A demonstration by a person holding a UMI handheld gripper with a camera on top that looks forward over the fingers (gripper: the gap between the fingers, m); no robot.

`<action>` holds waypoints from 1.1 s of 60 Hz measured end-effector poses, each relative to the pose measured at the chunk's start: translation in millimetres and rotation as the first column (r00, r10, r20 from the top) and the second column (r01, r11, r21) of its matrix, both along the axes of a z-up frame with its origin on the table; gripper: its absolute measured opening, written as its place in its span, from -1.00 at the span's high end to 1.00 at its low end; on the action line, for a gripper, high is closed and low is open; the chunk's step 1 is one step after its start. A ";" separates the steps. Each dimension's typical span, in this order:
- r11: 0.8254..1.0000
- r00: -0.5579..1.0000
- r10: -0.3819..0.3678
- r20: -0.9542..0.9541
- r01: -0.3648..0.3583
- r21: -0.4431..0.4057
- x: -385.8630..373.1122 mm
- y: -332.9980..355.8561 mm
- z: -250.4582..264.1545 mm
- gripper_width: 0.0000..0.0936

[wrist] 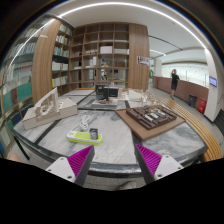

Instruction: Unplug charger

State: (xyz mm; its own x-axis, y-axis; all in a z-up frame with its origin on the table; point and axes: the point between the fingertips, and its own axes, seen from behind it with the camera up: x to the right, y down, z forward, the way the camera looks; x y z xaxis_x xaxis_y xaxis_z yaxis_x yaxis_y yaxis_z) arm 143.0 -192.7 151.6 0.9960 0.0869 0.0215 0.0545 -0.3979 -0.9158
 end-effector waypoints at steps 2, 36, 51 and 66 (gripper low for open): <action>1.000 1.000 -0.001 0.001 0.001 -0.003 4.9 0.9 2.1 -0.79; 0.993 0.988 0.073 -0.139 -0.084 -0.079 -85.3 154.1 -87.7 -0.79; 0.993 0.996 0.084 -0.030 -0.086 -0.085 -114.6 222.6 -122.9 0.18; 0.999 0.997 0.042 -0.066 -0.042 -0.010 -107.5 231.7 -121.5 0.83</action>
